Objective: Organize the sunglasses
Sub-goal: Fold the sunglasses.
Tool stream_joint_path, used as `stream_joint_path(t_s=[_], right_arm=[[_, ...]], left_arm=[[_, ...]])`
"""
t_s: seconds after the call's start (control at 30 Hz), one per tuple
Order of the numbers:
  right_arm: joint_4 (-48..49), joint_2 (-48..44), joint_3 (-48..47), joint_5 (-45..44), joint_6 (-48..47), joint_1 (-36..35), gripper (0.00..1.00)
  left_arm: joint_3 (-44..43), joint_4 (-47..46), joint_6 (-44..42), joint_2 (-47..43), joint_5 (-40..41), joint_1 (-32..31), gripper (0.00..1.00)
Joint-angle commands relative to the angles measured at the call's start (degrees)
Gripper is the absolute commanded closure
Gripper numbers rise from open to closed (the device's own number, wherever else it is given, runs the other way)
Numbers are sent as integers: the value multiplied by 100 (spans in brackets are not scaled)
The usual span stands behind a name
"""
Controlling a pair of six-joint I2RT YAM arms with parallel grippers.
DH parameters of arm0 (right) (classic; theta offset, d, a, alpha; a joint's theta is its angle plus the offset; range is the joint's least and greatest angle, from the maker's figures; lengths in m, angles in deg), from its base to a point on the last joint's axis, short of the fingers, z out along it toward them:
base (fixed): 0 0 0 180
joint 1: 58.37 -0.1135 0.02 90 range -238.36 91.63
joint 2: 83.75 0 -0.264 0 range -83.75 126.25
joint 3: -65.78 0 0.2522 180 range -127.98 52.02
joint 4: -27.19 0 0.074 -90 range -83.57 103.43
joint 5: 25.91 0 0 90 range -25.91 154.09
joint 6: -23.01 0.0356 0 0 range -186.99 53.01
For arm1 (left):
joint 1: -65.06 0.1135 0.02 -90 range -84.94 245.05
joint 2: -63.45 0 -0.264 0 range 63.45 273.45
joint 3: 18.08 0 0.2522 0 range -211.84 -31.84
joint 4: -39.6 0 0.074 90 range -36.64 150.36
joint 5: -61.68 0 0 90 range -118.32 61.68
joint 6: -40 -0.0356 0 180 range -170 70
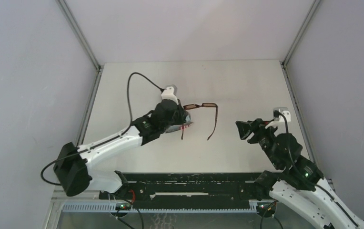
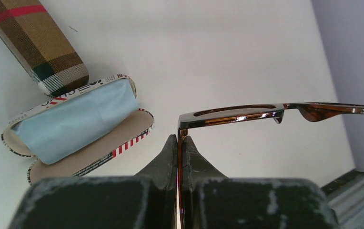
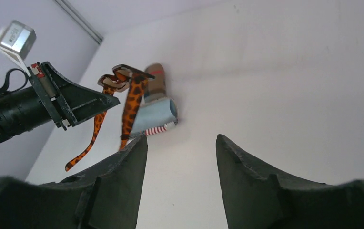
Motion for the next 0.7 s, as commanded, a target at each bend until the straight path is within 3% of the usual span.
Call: stream_joint_path(t_s=[0.0, 0.2, 0.33, 0.47, 0.67], right_arm=[[1224, -729, 531, 258, -749, 53, 45], [2889, -951, 1409, 1211, -1604, 82, 42], [4845, -819, 2299, 2295, -2129, 91, 43], [7062, -390, 2996, 3380, -2572, 82, 50], [8066, 921, 2614, 4536, -2972, 97, 51]], left_arm=[[481, -850, 276, -851, -951, 246, 100], [1071, -1411, 452, -1787, -1522, 383, 100], [1398, -1724, 869, -2176, -1897, 485, 100], [1756, -2019, 1535, -2447, -2170, 655, 100], [2200, -2737, 2370, -2627, -2369, 691, 100]])
